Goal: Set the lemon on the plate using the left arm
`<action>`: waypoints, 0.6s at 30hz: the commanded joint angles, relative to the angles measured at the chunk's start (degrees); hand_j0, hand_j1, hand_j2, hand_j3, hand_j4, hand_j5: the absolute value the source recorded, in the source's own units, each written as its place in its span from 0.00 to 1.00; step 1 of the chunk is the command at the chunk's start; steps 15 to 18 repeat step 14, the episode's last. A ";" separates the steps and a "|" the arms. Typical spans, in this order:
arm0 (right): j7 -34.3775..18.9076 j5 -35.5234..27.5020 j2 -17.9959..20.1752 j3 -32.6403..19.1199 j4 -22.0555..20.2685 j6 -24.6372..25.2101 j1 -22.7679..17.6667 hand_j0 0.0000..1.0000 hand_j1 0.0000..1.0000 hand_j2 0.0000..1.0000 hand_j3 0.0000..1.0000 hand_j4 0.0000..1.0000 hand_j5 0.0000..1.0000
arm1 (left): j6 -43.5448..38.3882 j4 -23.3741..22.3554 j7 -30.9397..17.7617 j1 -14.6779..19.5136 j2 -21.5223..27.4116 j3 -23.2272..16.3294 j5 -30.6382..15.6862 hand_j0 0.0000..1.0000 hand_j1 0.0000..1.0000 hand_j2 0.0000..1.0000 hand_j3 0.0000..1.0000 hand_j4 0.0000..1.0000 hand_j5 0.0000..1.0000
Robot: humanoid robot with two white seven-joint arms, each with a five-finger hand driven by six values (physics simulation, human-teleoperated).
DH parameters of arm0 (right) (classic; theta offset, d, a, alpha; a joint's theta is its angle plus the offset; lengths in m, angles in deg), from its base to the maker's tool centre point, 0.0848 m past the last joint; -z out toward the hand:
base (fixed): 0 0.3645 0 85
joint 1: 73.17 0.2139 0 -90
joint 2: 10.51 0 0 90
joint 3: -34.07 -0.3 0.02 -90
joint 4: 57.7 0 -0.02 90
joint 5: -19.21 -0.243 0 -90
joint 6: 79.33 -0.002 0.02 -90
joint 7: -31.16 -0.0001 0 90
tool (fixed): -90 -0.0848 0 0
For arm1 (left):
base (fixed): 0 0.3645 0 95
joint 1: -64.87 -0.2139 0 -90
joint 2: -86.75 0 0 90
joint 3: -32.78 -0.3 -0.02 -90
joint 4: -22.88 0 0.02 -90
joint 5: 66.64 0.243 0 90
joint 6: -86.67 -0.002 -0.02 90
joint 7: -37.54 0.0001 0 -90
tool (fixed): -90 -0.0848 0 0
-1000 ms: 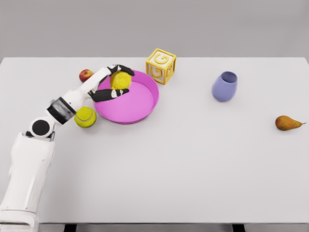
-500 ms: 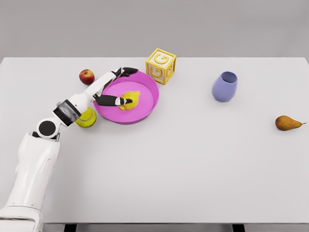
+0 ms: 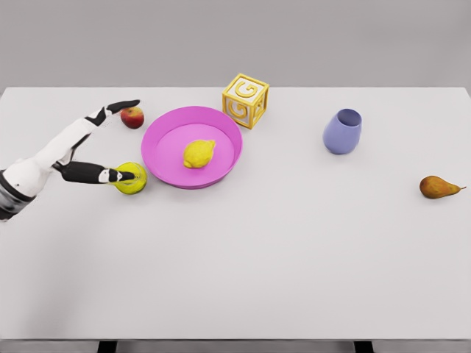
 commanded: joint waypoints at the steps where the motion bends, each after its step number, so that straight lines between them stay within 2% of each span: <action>1: -0.01 0.01 -0.01 0.01 -0.04 0.00 0.00 1.00 1.00 1.00 1.00 1.00 1.00 | -0.10 1.31 0.02 0.00 3.61 0.91 -3.05 1.00 1.00 1.00 1.00 1.00 1.00; 4: -0.01 0.01 -0.01 0.01 -0.04 0.00 0.00 1.00 1.00 1.00 1.00 1.00 1.00 | -0.10 1.39 0.02 -0.70 4.75 2.23 -3.05 1.00 1.00 1.00 1.00 1.00 1.00; 18: -0.01 0.01 -0.01 0.01 -0.04 0.00 0.00 1.00 1.00 1.00 1.00 1.00 1.00 | -0.10 1.04 0.02 -1.14 5.10 1.80 -2.70 1.00 1.00 1.00 1.00 1.00 1.00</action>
